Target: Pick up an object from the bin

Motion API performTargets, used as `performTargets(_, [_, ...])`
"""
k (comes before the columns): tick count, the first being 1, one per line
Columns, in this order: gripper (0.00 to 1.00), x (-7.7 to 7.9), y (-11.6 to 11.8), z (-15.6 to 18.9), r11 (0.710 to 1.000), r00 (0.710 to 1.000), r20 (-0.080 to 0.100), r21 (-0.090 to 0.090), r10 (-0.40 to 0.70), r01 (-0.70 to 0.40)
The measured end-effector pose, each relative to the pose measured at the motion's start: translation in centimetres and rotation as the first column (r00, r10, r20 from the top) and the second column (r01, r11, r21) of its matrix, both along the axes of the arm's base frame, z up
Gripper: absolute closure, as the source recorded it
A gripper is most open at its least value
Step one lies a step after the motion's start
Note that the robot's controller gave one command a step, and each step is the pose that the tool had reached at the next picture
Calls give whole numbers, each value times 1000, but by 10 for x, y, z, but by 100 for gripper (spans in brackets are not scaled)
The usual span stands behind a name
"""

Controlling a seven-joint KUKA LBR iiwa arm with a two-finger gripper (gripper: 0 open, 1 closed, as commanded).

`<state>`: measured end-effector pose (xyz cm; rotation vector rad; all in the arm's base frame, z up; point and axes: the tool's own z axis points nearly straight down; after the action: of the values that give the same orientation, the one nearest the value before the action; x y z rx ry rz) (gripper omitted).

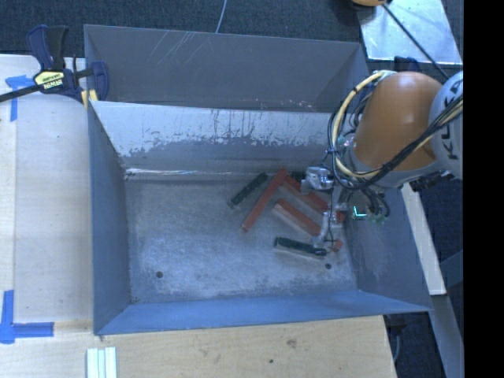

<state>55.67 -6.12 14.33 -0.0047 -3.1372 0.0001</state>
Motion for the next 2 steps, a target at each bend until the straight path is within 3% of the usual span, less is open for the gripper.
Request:
performTargets(1, [0,2,0,4,1000,1000,8,-1,2,-2])
performTargets(2, [0,-24,-6,-31,997,997,13,-2,72,-72])
